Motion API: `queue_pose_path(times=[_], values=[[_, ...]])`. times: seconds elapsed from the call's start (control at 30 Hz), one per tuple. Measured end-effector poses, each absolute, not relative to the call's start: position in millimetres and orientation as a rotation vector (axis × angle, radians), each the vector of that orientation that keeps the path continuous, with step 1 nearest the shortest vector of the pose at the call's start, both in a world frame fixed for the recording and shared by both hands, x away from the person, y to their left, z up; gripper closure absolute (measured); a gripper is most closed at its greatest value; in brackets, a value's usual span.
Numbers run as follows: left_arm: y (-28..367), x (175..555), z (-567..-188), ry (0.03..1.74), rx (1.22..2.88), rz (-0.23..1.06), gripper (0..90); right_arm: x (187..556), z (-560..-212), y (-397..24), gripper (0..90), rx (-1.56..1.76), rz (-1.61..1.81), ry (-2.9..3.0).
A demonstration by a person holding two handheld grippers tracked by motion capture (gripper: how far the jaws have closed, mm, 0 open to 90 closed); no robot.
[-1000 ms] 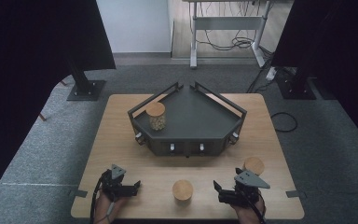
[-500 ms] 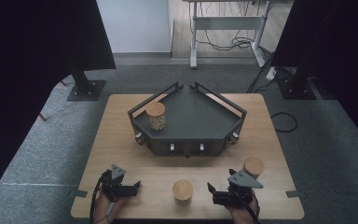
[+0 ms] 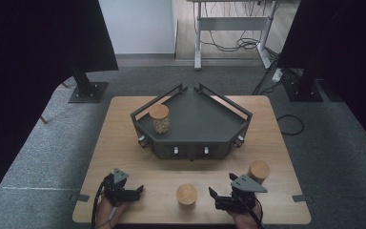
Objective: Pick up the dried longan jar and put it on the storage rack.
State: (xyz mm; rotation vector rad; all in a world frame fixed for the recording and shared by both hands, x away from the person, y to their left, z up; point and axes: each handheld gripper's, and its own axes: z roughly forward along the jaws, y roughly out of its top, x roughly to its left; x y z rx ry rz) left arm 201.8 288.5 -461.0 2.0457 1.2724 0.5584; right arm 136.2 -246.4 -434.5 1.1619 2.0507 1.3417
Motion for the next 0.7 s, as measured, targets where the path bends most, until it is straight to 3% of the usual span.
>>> queue_pose_path(times=[0.7], values=[[289,202,-461,1.268,2.047,0.557,0.0,138,-433,-232,2.2,1.141,1.343,2.093]])
